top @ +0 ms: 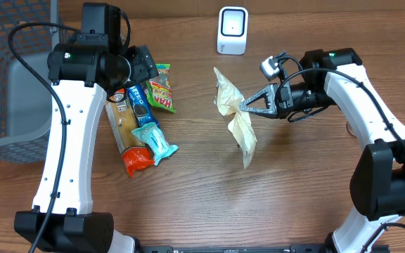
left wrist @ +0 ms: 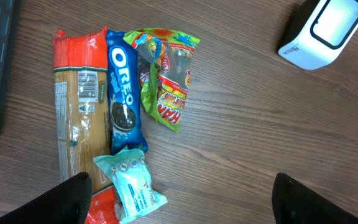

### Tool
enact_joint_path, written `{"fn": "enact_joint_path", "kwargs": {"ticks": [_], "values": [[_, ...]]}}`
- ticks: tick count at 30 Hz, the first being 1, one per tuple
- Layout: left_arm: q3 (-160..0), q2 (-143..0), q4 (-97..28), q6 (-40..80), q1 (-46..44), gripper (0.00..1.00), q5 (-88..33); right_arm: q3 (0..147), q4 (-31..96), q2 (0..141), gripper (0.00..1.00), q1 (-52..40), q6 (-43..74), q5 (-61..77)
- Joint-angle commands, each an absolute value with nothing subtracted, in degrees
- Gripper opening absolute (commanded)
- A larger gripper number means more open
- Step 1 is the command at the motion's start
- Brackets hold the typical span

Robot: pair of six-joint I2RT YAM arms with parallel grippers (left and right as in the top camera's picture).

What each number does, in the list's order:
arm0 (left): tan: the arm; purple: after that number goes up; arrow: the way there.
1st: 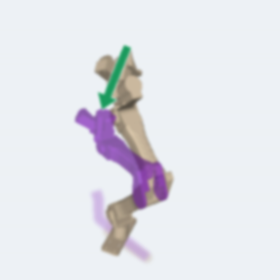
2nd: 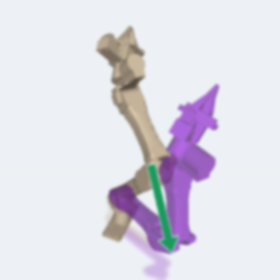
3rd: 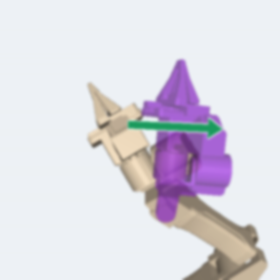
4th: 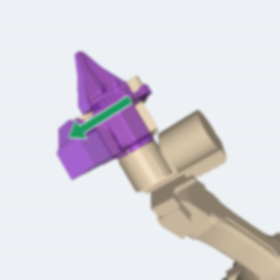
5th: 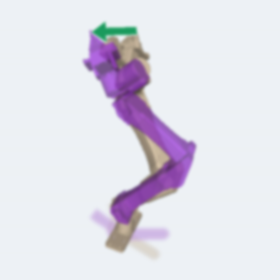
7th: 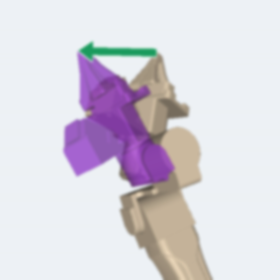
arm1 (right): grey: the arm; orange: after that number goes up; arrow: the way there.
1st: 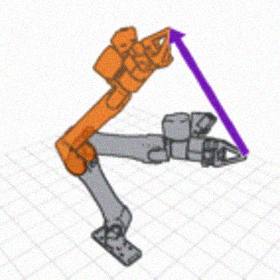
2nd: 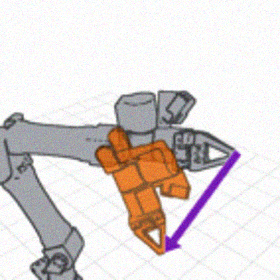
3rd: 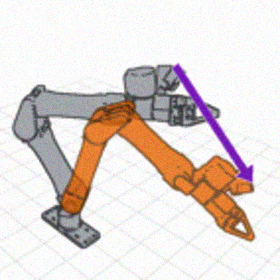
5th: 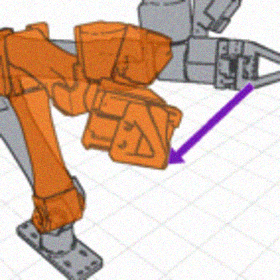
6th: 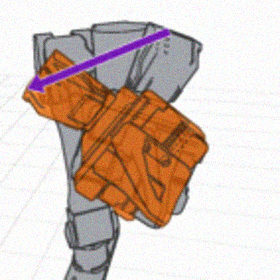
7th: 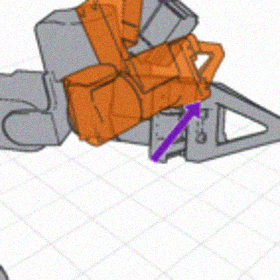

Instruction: Scan the item barcode

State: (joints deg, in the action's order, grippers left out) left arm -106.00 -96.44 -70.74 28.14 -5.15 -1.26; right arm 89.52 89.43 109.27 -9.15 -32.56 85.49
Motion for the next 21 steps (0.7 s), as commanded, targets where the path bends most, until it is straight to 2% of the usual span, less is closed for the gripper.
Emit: {"fn": "enact_joint_path", "kwargs": {"ticks": [1,8,18,21], "values": [[-106.1,-96.75,-70.91,27.03,-5.04,0.84,-1.06,90.13,89.32,107.35,0.04,-9.34,-32.82,88.29],[-106.1,-96.75,-70.94,27.03,-5.04,0.85,-1.06,90.13,96.84,107.37,0.04,-9.34,-32.84,88.4],[-106.1,-96.75,-71.53,27.03,-5.04,0.85,-1.06,90.08,97.12,107.24,0.04,-9.34,-14.74,87.42],[-106.1,-96.75,-71.57,27.03,-5.04,0.85,-1.06,90.08,97.12,107.24,0.04,-9.34,-12.75,89.56]]}}
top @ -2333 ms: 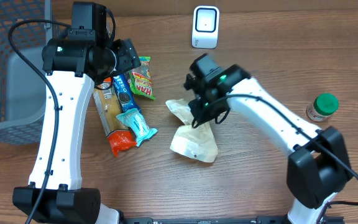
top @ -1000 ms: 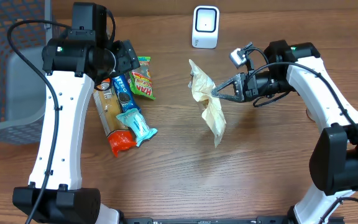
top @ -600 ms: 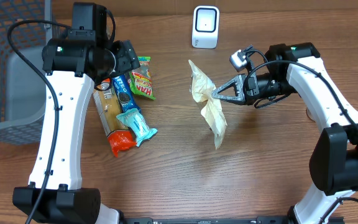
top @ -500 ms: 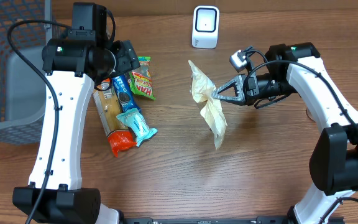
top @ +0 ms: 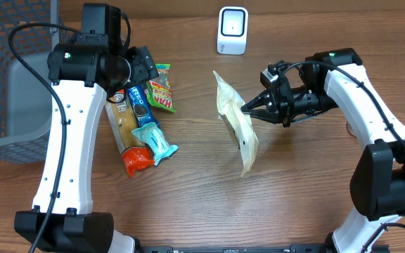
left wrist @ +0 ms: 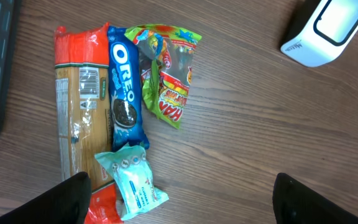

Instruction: Scan the item barcode

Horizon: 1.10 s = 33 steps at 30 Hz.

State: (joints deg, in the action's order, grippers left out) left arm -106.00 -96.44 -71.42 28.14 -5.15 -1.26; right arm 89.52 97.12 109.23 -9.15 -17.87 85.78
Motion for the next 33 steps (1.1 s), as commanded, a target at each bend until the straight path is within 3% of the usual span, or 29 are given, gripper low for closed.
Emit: {"fn": "enact_joint_path", "kwargs": {"ticks": [1,11,25,33], "values": [[-106.1,-96.75,-71.57,27.03,-5.04,0.85,-1.06,90.08,97.12,107.24,0.04,-9.34,-12.16,89.97],[-106.1,-96.75,-71.55,27.03,-5.04,0.85,-1.06,90.08,97.12,107.24,0.04,-9.34,-9.06,89.95],[-106.1,-96.75,-71.92,27.05,-5.04,0.85,-1.08,90.11,89.73,107.26,0.04,-9.08,-19.97,89.23],[-106.1,-96.75,-71.88,27.22,-5.04,0.85,-1.08,90.06,78.46,107.26,0.04,-11.38,-19.55,63.35]]}}
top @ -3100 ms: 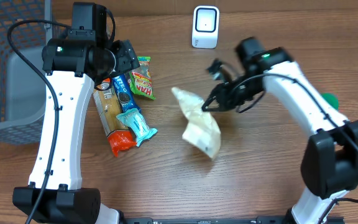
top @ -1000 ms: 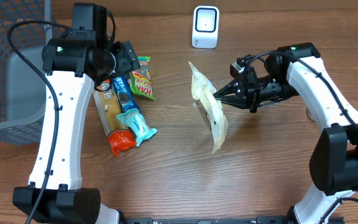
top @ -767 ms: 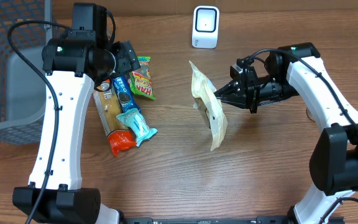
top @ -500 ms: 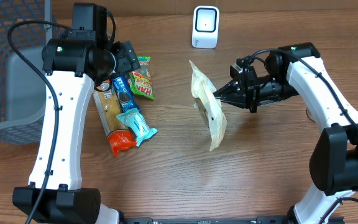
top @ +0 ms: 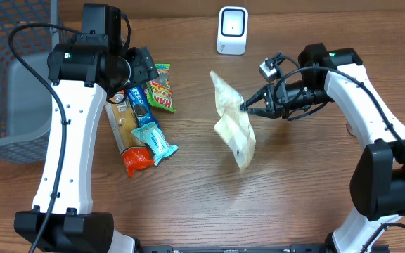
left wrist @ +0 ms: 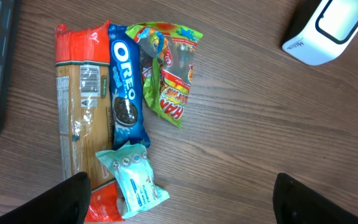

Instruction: Scan the item barcode

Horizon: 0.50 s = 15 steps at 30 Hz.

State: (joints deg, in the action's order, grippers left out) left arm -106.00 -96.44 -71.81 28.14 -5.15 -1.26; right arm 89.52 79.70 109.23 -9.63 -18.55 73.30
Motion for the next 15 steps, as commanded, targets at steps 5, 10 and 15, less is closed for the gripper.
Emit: {"fn": "enact_joint_path", "kwargs": {"ticks": [5,10,15], "values": [[-106.1,-96.75,-71.96,27.51,-5.04,0.84,-1.13,89.91,73.84,107.5,0.04,-15.55,-19.0,57.01],[-106.1,-96.75,-72.2,27.46,-5.04,0.84,-1.08,85.25,63.07,107.53,0.04,-18.55,-11.42,58.06],[-106.1,-96.75,-72.93,27.44,-5.04,0.84,-1.08,78.28,50.74,107.53,0.04,-18.13,-4.12,63.26]]}}
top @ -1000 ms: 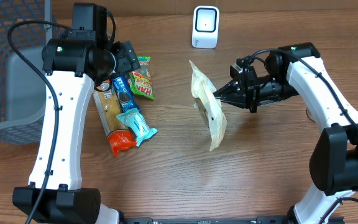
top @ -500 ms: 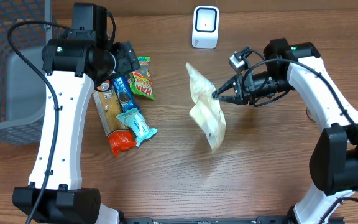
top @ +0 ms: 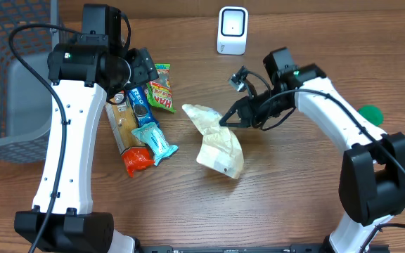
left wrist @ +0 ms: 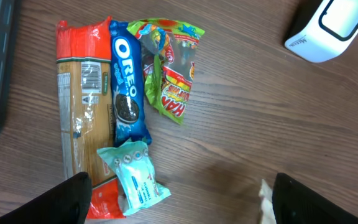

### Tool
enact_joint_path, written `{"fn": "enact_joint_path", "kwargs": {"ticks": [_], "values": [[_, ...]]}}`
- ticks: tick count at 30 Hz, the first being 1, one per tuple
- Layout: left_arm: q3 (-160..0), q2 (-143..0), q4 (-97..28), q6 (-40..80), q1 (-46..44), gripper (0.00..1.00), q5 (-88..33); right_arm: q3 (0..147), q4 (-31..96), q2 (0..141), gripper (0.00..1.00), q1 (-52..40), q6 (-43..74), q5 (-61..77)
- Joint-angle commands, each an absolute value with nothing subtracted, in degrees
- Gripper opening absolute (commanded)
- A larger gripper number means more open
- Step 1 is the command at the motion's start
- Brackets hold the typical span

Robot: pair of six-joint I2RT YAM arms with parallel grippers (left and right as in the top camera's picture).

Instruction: Scan the item barcode

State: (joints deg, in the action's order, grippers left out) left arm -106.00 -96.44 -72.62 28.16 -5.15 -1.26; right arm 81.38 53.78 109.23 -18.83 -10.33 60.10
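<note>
A pale cream packet (top: pixel 216 139) lies low over the table middle, its upper edge pinched by my right gripper (top: pixel 223 120), which is shut on it. A corner of the packet (left wrist: pixel 266 198) shows at the bottom of the left wrist view. The white barcode scanner (top: pixel 232 30) stands at the back centre and the scanner (left wrist: pixel 330 30) also shows top right of the left wrist view. My left gripper (left wrist: pixel 179 202) hangs open above the snack pile, holding nothing.
A snack pile lies at the left: a long orange cracker pack (left wrist: pixel 74 118), a blue Oreo pack (left wrist: pixel 127 84), a green gummy bag (left wrist: pixel 169 68) and a teal wrapper (left wrist: pixel 134 177). A grey basket (top: pixel 9 77) sits at the far left. A green disc (top: pixel 368 113) lies at the right.
My right gripper has moved left and forward with the cream packet, which now lies flatter and lower, nearer the snack pile. A packet corner has entered the left wrist view. The left arm barely shifted.
My right gripper held the cream packet hanging upright in mid-table below the scanner. The packet stayed there, turning slightly across the following moments. Now it is carried left and laid lower. My left gripper stayed open over the snack pile throughout.
</note>
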Motion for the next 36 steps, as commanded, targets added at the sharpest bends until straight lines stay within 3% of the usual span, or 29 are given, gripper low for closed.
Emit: {"fn": "enact_joint_path", "kwargs": {"ticks": [1,6,10,13,19,23,29,32,36], "values": [[-106.1,-96.75,-73.08,27.44,-5.04,0.84,-1.08,76.86,48.56,107.53,0.04,-17.69,-2.52,63.26],[-106.1,-96.75,-73.47,27.44,-5.04,0.84,-1.08,70.46,41.45,107.53,0.05,-15.33,1.87,62.81],[-106.1,-96.75,-73.47,27.46,-5.04,0.84,-1.08,68.66,40.58,107.53,0.31,-12.69,4.64,60.4],[-106.1,-96.75,-73.45,27.46,-5.04,0.84,-1.1,68.99,41.39,107.42,0.35,-11.09,4.75,57.21],[-106.1,-96.75,-73.41,27.46,-5.04,0.84,-1.1,75.88,52.05,107.42,0.45,-13.34,4.08,43.35],[-106.1,-96.75,-73.78,27.46,-5.04,0.84,-1.56,81.52,59.29,107.42,0.46,-18.2,4.8,33.78],[-106.1,-98.35,-79.24,26.81,-5.17,0.7,-8.12,81.06,63.55,107.44,0.48,-21.58,7.55,30.63],[-106.1,-100.18,-82.48,24.36,-5.76,0.58,-10.55,80.27,65.98,107.44,0.47,-21.58,7.49,31.75],[-106.1,-101.97,-84.47,22.02,-6.94,0.52,-12.53,78.78,66.67,107.44,0.47,-21.58,6.81,31.77]]}}
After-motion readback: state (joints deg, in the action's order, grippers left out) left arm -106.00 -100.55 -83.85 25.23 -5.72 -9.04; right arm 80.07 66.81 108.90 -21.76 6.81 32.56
